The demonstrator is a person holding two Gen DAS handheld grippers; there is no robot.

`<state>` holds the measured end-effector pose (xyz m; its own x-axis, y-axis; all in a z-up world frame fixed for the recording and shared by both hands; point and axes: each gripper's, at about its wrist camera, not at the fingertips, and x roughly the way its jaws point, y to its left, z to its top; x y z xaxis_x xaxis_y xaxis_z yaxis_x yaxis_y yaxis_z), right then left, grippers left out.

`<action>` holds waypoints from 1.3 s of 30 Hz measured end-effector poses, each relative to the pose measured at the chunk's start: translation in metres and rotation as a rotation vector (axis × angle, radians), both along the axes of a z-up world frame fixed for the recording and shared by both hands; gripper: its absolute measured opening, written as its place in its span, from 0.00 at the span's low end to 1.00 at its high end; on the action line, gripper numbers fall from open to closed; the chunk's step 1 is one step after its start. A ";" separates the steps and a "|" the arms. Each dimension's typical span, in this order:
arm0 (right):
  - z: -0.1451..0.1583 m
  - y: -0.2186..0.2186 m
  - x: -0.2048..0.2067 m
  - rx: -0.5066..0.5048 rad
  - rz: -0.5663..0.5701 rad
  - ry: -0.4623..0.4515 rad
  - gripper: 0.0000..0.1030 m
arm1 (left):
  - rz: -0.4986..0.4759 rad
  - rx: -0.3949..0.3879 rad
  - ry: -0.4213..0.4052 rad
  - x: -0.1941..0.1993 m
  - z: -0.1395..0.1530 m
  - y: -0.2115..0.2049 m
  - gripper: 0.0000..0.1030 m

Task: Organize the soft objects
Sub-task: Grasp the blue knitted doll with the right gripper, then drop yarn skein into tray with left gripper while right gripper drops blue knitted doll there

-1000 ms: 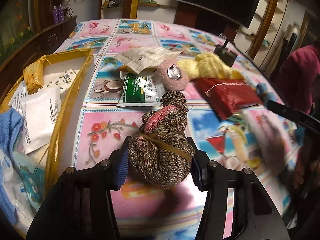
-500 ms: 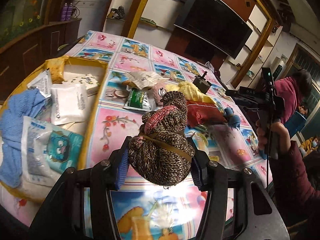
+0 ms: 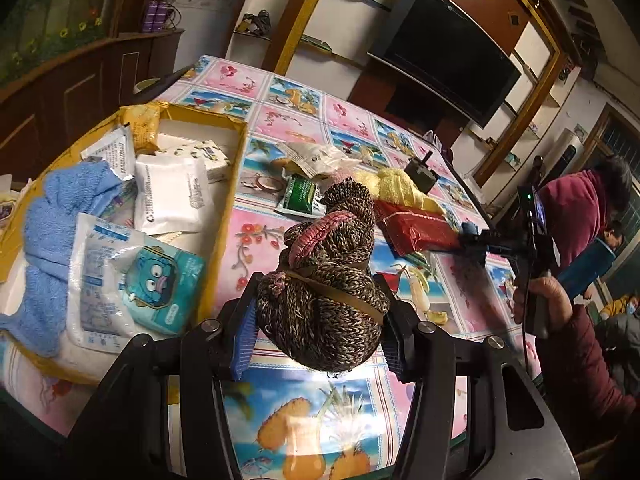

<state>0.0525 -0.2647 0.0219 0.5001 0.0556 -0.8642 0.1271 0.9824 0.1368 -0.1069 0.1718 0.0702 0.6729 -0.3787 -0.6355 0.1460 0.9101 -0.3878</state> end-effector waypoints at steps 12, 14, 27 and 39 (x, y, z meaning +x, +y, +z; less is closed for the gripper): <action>0.085 0.051 -0.041 0.098 0.103 -0.198 0.24 | 0.184 -0.034 -0.035 -0.019 0.015 0.076 0.50; 0.098 0.084 -0.043 0.122 0.181 -0.213 0.24 | 0.205 -0.020 -0.019 -0.016 0.010 0.083 0.50; 0.079 0.325 -0.013 0.210 0.606 -0.100 0.24 | 0.251 0.123 0.096 0.025 -0.013 0.100 0.52; 0.039 0.431 0.046 0.137 0.670 -0.045 0.28 | 0.227 0.056 0.070 0.007 -0.006 0.113 0.61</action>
